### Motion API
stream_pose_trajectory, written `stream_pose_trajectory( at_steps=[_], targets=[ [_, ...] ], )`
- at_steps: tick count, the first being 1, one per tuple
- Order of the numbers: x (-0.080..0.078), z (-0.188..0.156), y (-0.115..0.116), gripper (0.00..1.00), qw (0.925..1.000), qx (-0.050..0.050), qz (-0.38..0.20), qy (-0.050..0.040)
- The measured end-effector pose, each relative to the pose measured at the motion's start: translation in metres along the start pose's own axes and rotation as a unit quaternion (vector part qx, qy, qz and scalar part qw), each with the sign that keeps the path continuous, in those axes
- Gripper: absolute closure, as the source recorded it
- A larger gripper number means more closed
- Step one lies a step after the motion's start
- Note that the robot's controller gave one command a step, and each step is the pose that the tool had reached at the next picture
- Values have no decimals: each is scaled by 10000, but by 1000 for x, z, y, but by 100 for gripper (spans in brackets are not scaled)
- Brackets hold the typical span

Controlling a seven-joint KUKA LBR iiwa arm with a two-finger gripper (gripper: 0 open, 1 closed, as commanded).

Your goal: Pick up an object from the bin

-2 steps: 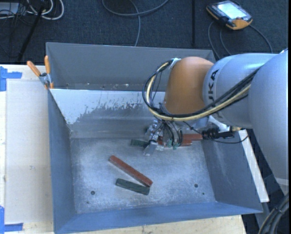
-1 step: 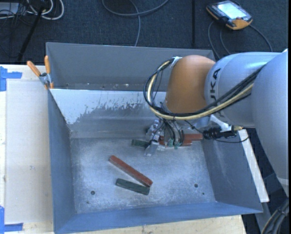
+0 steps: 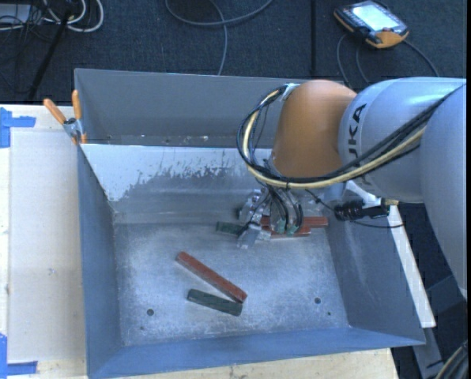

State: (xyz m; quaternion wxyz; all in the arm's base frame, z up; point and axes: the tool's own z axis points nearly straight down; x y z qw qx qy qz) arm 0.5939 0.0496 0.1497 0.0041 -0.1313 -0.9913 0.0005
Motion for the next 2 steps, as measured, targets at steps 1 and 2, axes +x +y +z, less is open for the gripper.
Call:
stream_pose_trajectory(
  at_steps=[1, 2],
  targets=[
    [-2, -19, 1, 100, 10000, -15, -3, -42],
    [-2, -27, 1, 100, 10000, -20, -5, -54]
  ],
)
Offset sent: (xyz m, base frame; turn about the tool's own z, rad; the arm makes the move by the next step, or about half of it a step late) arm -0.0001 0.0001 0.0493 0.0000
